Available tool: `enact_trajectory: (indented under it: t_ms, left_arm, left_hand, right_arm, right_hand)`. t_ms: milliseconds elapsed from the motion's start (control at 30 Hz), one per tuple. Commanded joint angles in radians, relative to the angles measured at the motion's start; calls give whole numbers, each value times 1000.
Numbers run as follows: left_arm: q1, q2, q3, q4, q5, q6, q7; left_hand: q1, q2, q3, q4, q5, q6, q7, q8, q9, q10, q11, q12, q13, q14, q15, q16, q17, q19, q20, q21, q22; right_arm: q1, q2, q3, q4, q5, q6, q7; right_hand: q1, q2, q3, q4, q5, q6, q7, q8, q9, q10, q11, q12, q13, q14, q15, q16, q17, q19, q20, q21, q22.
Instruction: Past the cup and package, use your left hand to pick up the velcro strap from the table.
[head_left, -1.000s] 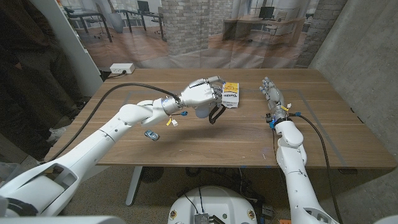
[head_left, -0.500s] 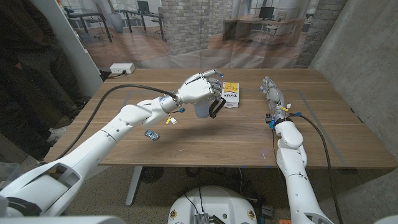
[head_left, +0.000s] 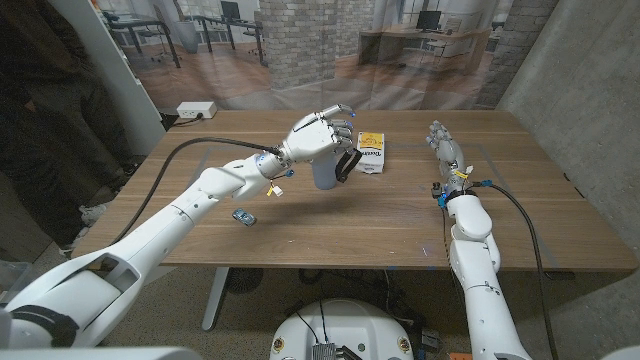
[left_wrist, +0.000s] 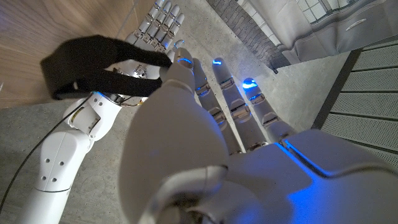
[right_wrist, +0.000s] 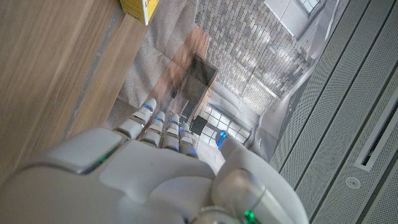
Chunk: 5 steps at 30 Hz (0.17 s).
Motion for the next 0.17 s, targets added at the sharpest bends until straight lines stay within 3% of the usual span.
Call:
enact_trajectory:
  t_ms: [33,167]
  left_arm:
    - [-34,-9,31,91,-1,19,64]
    - [-36,10,36,98,2,12,70]
  left_hand:
    - [25,36,2,9,-2,8,1,-2,3,45,-34,5,182,12,-141,-3,6,-3,-67,11,1]
    - [26,36,2,9,-2,10,2,-3,3,45,-36,3,184,12,-141,-5,7,-5,-67,14,0]
  right_arm:
    - [-57,18,-25,-62,-37,8,-47]
    - [-53,21,-33,-36,-31,37,-66]
  right_hand:
    - [-7,14,3,-5,4,6,4,7,3,7,0,8,2,9,-4,1,2,9,-61,3,2]
    - [-7,14,3,-5,4,6,4,6,3,7,0,8,2,9,-4,1,2,9,-61,2,2]
